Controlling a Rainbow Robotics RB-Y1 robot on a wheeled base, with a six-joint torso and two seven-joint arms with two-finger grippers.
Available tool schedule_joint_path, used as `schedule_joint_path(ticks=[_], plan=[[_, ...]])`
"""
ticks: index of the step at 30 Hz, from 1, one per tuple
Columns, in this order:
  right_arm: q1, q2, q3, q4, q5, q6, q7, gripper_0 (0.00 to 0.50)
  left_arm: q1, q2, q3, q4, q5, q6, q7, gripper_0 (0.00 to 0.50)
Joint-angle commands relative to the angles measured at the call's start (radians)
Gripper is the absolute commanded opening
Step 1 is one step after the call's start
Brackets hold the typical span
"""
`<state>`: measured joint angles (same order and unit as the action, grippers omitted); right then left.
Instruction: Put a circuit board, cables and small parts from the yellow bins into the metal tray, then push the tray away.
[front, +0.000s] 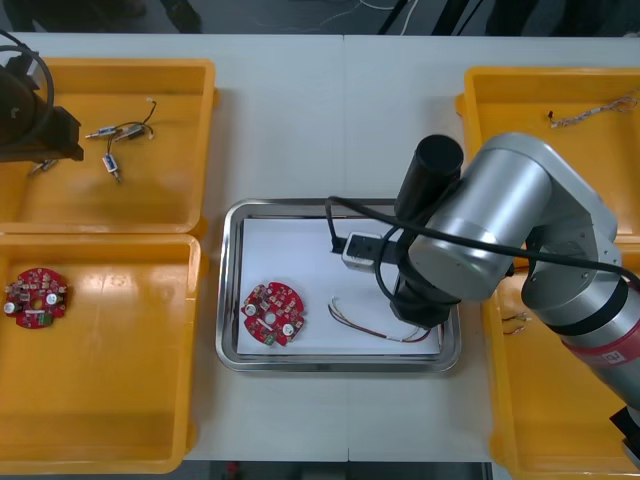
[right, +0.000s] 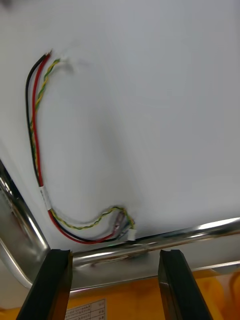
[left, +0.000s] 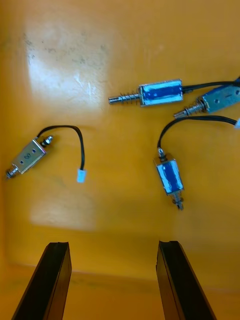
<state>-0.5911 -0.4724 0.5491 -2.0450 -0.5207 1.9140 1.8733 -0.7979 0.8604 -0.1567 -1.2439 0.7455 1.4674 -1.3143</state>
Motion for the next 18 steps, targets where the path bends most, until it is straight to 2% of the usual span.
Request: schedule_joint_path(ticks=[1, 9, 15, 18], plan=[[-0.059, 0.029, -0.124, -0.089, -0.010, 0.006, -0.031, 0.500, -0.052, 0.019, -0.006, 0.035, -0.018, -0.055, -0.138, 0.500], [-0.068, 0.020, -0.298, -0.112, -0.042, 0.006, -0.051, 0.500, -0.064, -0.009, -0.012, 0.112, -0.028, -0.145, -0.178, 0.500], [-0.081, -0.045, -0.388, -0.112, -0.028, 0.006, -0.063, 0.500, -0.067, -0.023, -0.070, 0.146, -0.051, -0.242, -0.174, 0.500], [-0.081, -0.061, -0.420, -0.104, -0.018, 0.006, -0.068, 0.500, -0.067, -0.032, -0.070, 0.159, -0.055, -0.256, -0.178, 0.500]])
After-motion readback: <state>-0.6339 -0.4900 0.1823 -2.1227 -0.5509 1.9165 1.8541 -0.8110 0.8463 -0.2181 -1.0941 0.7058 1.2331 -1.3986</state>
